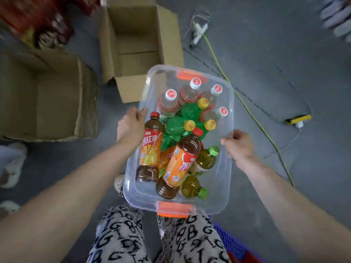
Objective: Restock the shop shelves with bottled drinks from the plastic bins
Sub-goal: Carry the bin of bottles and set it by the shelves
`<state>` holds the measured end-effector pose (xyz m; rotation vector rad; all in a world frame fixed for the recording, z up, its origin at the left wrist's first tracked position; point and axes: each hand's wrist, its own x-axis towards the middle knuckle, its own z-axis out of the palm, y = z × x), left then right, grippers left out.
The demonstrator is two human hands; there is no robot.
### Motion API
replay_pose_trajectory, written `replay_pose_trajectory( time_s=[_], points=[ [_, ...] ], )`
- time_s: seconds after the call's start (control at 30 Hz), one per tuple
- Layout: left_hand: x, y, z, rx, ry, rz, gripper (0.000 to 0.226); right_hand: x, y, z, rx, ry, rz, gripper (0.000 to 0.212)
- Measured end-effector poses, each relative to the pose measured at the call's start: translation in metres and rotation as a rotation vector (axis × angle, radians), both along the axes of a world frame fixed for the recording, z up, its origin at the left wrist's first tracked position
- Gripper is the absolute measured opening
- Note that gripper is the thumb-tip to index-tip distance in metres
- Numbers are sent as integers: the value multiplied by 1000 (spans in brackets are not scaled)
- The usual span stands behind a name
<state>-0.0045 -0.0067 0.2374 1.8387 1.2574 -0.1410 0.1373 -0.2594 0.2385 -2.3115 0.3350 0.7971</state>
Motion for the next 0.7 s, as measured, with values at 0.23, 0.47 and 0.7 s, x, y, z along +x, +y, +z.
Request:
replay_pose_trajectory(
  time_s=[0.23,0.47,0.7],
  points=[
    [129,-30,141,160,-113,-233,50,97,-53,144,86,-120,-35,13],
    [278,-51,185,187,-200,-397,49,214,-85,194,-12,-197,-143,15],
    [451,-78,183,182,-198,-607,51,322,-117,195,-63,-180,-391,14]
  ],
)
